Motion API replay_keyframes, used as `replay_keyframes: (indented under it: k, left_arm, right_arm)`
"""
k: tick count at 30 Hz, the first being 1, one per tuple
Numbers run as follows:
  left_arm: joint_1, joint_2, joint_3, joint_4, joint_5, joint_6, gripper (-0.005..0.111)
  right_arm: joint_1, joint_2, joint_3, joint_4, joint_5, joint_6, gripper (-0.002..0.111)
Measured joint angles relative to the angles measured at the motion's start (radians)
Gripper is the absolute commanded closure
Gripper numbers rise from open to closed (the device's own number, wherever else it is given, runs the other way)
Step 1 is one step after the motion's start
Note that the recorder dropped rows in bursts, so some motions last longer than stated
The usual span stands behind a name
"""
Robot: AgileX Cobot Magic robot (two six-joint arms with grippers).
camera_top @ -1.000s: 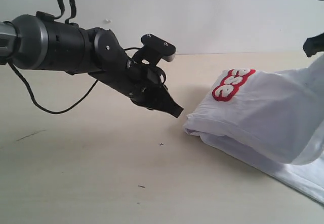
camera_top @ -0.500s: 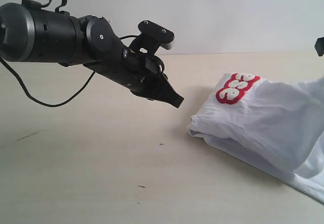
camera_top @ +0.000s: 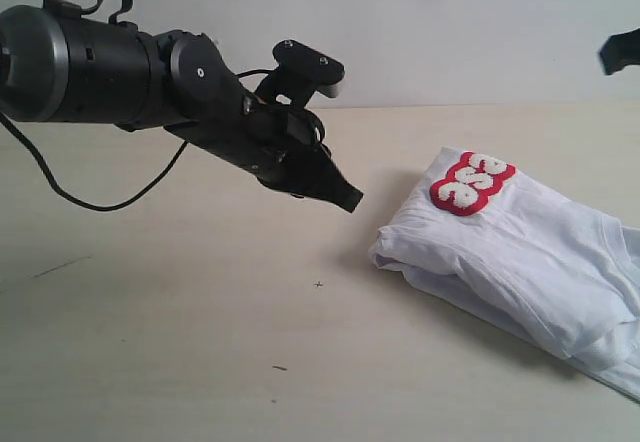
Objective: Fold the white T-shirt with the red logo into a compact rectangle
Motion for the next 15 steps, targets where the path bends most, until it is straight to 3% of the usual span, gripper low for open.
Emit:
replay_keyframes:
  k: [4,10,15]
  left_arm:
    - [0.011,-0.025,0.0,0.0,0.002,-0.002,0.107]
    - [0.086,-0.128,0.001,0.0,0.004,-0.043,0.107]
    - [0.161,-0.228,0.001,0.0,0.026,-0.08,0.107]
  right_arm:
    - [0.015,0.121,0.03,0.169,-0.019,-0.143,0.108]
    - [0.101,0.356,0.037,0.04,-0.093,-0.069,0.108]
    - [0.171,0.535,-0.026,0.007,-0.265,-0.023,0.108]
